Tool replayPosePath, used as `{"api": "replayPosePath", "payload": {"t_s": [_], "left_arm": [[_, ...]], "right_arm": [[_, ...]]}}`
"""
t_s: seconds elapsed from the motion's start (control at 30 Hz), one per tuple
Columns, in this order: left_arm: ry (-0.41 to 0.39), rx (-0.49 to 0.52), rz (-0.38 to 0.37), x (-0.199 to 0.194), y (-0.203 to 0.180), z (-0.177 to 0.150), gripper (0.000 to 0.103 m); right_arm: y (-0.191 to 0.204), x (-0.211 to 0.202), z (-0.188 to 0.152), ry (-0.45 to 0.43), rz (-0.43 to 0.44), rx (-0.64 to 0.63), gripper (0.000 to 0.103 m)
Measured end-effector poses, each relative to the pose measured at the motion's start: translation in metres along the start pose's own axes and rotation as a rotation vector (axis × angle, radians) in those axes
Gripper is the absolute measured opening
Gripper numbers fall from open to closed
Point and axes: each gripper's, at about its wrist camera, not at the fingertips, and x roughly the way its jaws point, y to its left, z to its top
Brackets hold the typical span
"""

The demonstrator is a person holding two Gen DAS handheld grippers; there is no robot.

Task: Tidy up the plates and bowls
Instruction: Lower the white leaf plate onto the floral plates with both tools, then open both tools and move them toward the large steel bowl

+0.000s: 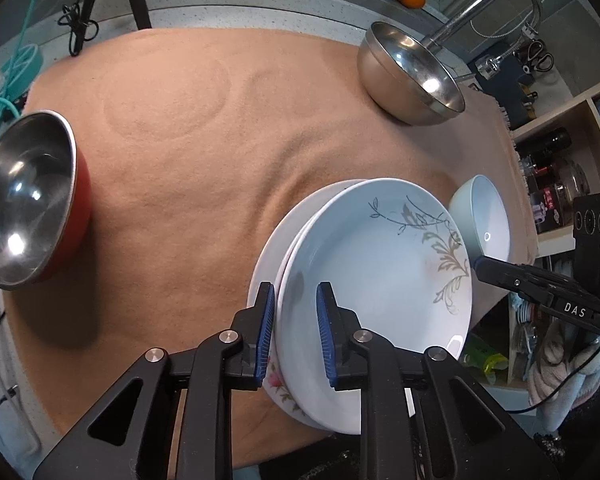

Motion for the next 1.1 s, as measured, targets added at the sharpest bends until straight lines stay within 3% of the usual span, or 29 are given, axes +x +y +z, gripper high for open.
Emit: {"api": "replayPosePath", "payload": {"t_s": [0.37, 0.83, 0.87, 0.93, 1.1], "left_arm": [[-0.012, -0.024, -0.027, -0.002, 0.005, 0.0, 0.02], [-0.115, -0.039, -0.052, -0.026, 0.0, 0.028, 0.02], [-0.12, -0.041, -0.057, -0.026, -0.001, 0.03, 0.02], [-0.13, -0.047, -0.07, -0.026, -0.004, 0.037, 0.02], [-0.154, -0.046, -0.092, -0.023, -0.018, 0.053, 0.02]], "right_arm": [[0.002, 0.001, 0.0, -0.002, 0.003, -0.01, 0.017], [0.001, -0.048, 0.02, -0.121, -0.021, -0.084, 0.018], [-0.002, -0.053, 0.023, -0.131, -0.021, -0.084, 0.02], [-0.008, -0.063, 0.028, -0.154, -0.024, -0.079, 0.038], [-0.029, -0.089, 0.042, -0.228, -0.048, -0.046, 0.043]]}}
